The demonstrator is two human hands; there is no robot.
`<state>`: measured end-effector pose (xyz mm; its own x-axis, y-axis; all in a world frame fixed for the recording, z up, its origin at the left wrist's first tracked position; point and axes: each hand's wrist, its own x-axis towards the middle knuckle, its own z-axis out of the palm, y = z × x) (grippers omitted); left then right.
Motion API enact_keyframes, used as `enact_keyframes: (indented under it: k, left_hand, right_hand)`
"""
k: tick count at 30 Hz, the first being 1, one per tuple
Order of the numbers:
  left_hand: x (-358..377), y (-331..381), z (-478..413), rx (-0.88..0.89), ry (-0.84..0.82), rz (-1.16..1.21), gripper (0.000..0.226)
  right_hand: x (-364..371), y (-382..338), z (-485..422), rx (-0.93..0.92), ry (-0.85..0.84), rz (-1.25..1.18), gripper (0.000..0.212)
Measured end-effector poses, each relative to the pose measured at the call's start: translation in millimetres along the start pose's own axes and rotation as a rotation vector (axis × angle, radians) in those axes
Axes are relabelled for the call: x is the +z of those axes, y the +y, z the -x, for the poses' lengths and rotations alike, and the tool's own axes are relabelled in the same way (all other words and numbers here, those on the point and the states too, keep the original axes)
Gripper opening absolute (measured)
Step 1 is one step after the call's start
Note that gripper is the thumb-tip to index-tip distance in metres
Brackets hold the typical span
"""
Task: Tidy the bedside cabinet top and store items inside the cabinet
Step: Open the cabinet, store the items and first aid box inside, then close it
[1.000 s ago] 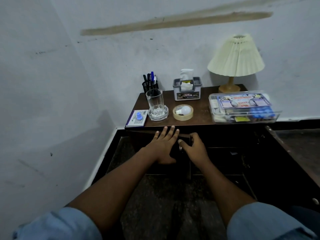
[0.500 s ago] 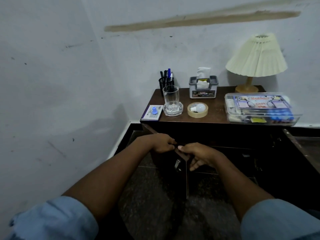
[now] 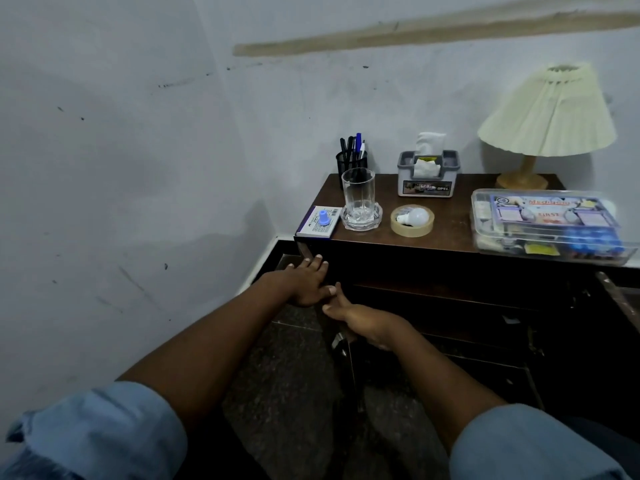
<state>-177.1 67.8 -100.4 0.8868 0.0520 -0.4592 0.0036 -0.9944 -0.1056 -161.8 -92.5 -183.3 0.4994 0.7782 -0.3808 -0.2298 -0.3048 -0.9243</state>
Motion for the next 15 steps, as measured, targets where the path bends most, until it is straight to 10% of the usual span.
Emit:
enact_keyframes:
  k: [5, 15]
  left_hand:
    - [5, -9, 8, -0.058, -0.063, 0.029, 0.077]
    - [17, -33, 18, -0.135, -0.062, 0.074, 0.092]
  right_hand:
    - [49, -6, -16, -0.195, 0.136, 0.010, 0.110]
    - [113, -10, -48, -0.412, 0.309, 0.180, 0.092]
